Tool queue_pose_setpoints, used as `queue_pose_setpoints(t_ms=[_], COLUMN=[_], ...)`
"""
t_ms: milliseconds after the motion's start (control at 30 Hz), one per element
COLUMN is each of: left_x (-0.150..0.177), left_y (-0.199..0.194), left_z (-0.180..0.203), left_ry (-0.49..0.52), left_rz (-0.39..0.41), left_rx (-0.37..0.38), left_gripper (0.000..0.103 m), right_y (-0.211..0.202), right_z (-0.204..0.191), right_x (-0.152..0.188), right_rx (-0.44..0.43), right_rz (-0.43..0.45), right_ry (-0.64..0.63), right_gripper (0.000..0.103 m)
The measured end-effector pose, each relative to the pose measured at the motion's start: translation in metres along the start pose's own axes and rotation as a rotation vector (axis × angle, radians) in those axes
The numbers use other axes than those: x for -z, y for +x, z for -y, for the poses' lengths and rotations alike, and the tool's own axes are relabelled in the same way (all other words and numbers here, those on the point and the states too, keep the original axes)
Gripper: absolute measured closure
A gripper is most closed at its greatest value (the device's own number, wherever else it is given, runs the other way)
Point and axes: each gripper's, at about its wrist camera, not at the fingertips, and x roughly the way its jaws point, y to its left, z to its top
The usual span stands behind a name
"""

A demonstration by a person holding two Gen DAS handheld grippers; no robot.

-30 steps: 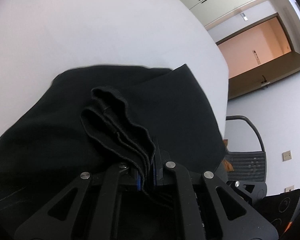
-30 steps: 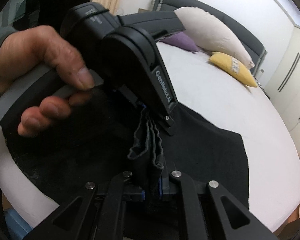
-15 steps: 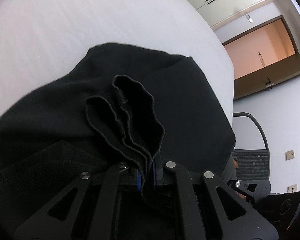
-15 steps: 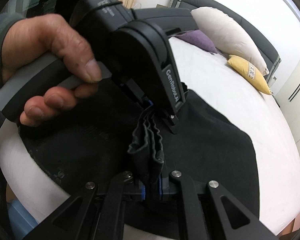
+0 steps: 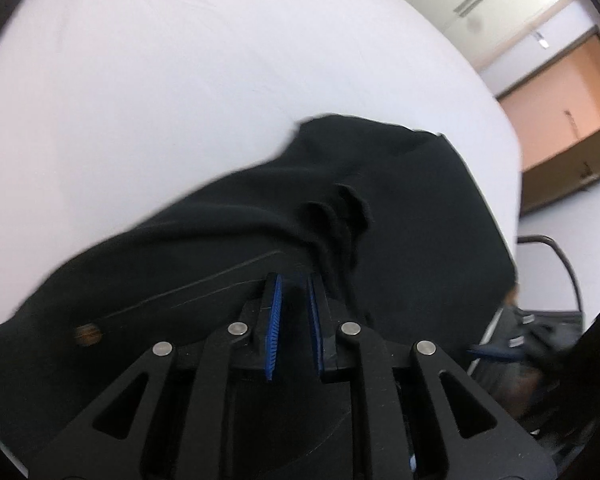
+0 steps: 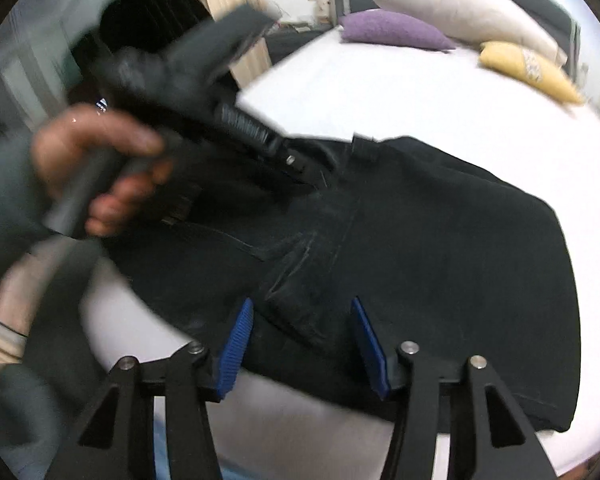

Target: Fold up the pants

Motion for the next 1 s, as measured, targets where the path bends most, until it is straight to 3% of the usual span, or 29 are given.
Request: queue_pose_setpoints(t_ms=[67, 167, 267, 333, 467, 600, 700, 1000], left_x=[0.002, 0.004, 0.006, 0.013, 0.034, 0.048, 0.048, 0.059], left_y=[-0.009, -0.014, -0.003, 0.019, 0.048, 0.048, 0.047, 0.042], left_z=[0.011, 0.051, 0.078, 0.088, 0.087, 0.074, 0.073, 0.069], left_ry=[0.003, 0.052, 0.082, 0.074, 0.022, -0.060, -0.072, -0.060], left_rz=[0.037, 0.092, 0.090, 0.049, -0.026, -0.006, 0.001, 0.024], left_rx=[0.025, 0.138, 0.240, 0.235, 0.239, 0.306, 0.319, 0.321], left_gripper=[0.091, 0.090, 0.091, 0.090, 0.091, 0.091, 0.091, 0.091], right_y=[-0.020, -0.043, -0.041, -0.024, 0.015, 0.051, 0.050, 0.009], right_z=[0.029, 0.111, 0.210, 0.256, 0.310, 0.324, 0.318, 0.231], right_x=[-0.005, -0.016, -0.028, -0.036, -0.038, -0.030, -0.021, 0.049], right_rx=[-0.064, -0.183, -0.393, -0.506, -0.539, -0.571, -0.601, -0.632], right_rz=[0.036, 0.092, 0.123, 0.095, 0.052, 0.005, 0.003, -0.110], right_ry=[0.075, 0.295, 0.526, 0.643, 0.735, 0.782, 0.760, 0.652], right_gripper=[0.048, 0.048, 0.048, 0.046, 0.046, 0.048, 0.049, 0.048])
